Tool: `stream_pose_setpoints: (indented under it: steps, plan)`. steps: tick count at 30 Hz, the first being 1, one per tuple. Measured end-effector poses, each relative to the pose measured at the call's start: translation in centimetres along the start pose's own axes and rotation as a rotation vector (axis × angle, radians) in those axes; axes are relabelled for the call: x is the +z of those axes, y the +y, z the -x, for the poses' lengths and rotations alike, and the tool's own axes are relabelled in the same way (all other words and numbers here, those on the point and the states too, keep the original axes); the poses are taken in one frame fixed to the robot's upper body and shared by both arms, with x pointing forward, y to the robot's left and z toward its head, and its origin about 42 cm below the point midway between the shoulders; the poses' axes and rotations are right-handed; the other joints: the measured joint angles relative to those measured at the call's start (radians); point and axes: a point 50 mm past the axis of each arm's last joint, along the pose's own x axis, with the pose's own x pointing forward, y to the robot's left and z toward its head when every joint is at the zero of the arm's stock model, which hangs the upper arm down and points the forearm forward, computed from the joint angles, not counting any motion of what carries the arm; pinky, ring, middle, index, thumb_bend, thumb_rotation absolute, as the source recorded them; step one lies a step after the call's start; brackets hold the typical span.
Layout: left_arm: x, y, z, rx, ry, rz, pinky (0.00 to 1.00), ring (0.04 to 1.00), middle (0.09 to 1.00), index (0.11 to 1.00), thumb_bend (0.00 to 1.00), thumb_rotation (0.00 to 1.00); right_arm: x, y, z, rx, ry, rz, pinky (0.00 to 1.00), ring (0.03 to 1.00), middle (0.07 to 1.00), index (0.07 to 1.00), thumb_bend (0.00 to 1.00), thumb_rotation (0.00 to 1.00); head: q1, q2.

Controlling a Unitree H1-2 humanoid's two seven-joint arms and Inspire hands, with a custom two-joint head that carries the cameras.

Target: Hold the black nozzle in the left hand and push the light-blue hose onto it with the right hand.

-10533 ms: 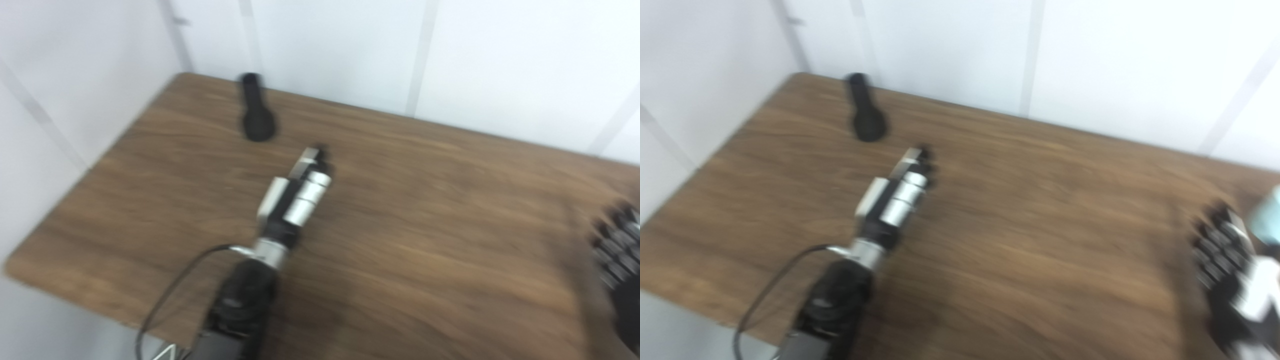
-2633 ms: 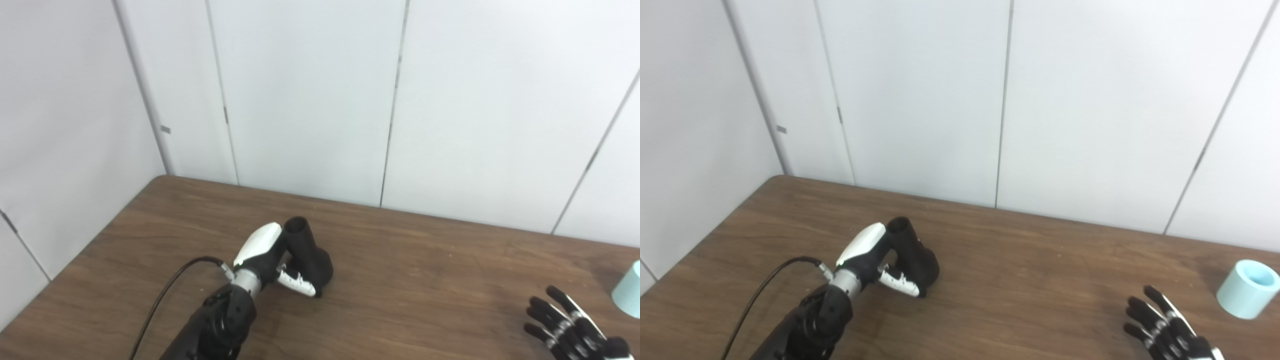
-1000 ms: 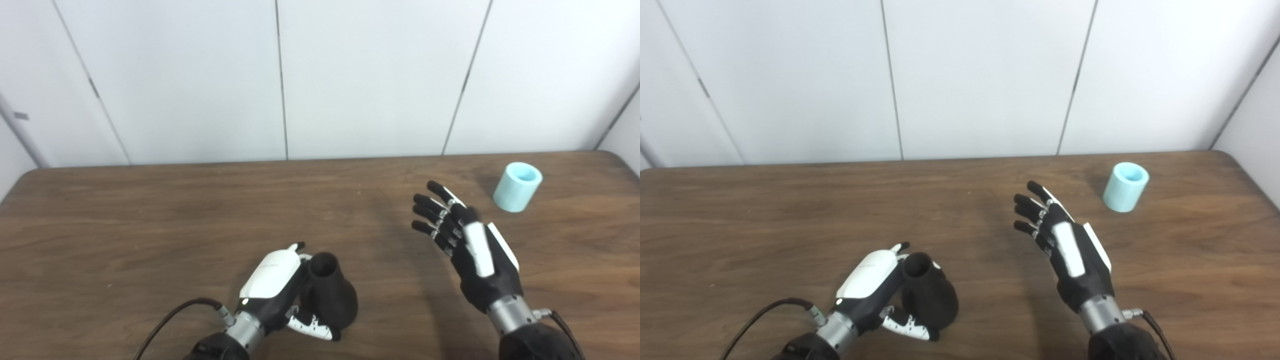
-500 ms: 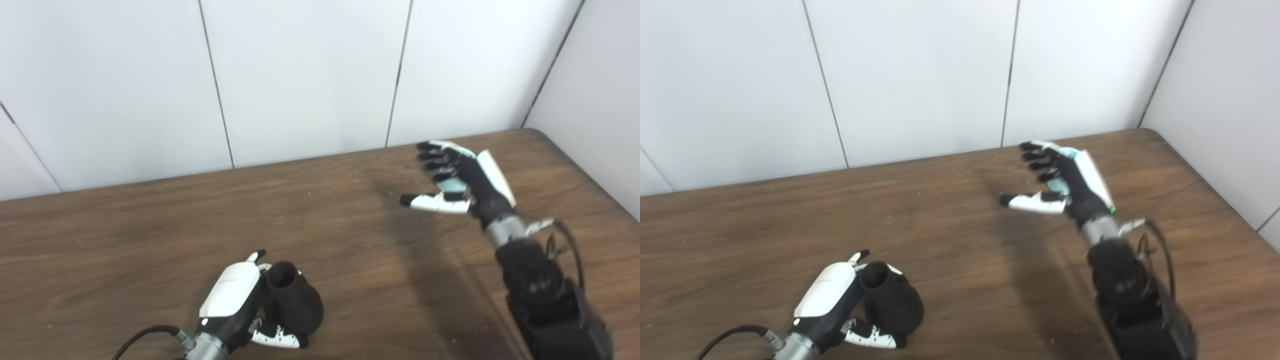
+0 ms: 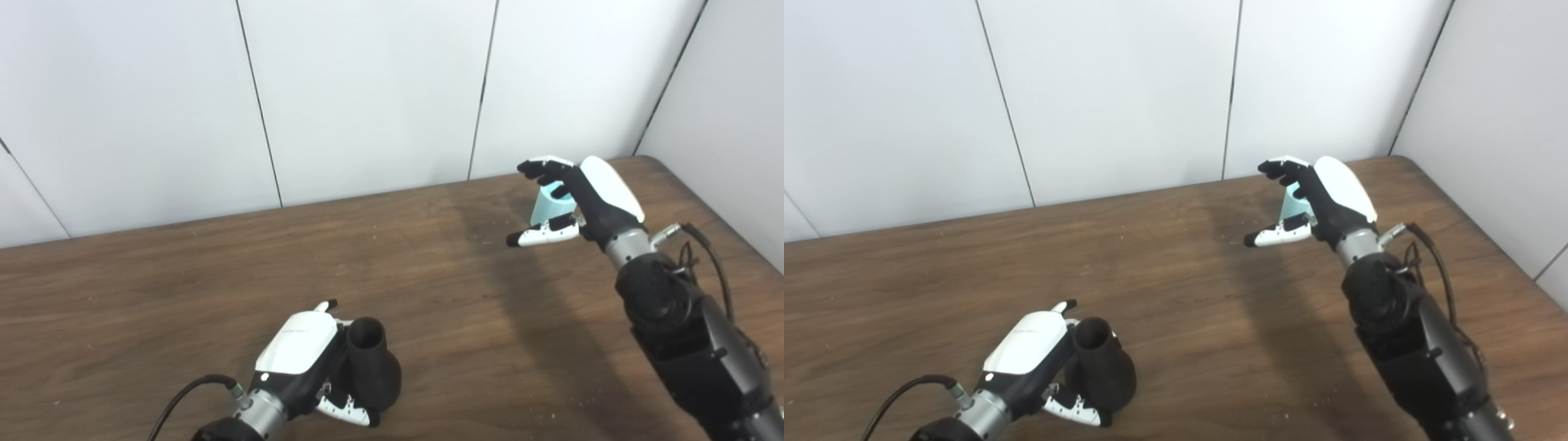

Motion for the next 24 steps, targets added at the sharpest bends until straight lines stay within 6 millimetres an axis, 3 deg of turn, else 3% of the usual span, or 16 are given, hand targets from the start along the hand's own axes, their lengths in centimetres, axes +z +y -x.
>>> stream_pose_setpoints:
  steps: [6,12,18,24]
  plan:
    - [0.5,0.4,-0.2,-0.009,0.01,-0.025,1.0,0.654,0.454,0.511,0.52,0.0,-0.2,-1.3,-2.3,-0.006,0.002,0.098,0.78,0.863,0.808,0.762,0.8,0.16,0.008,-0.006]
    - [0.9,0.8,-0.6,-0.039,0.031,-0.057,1.0,0.669,0.458,0.504,0.52,0.0,-0.8,-0.4,-2.7,0.056,0.017,0.111,0.78,0.852,0.807,0.768,0.81,0.15,0.017,-0.011]
    - [1.1,0.7,-0.5,-0.041,0.044,-0.062,1.0,0.651,0.46,0.503,0.52,0.0,-2.0,-0.3,-3.5,0.09,0.059,0.126,0.84,0.882,0.838,0.797,0.85,0.17,-0.043,-0.055]
    - [1.1,0.5,-0.4,-0.042,0.037,-0.07,1.0,0.642,0.477,0.491,0.52,0.0,-1.9,-0.9,-7.3,0.148,0.124,0.199,0.89,0.947,0.937,0.87,0.93,0.24,-0.103,-0.069]
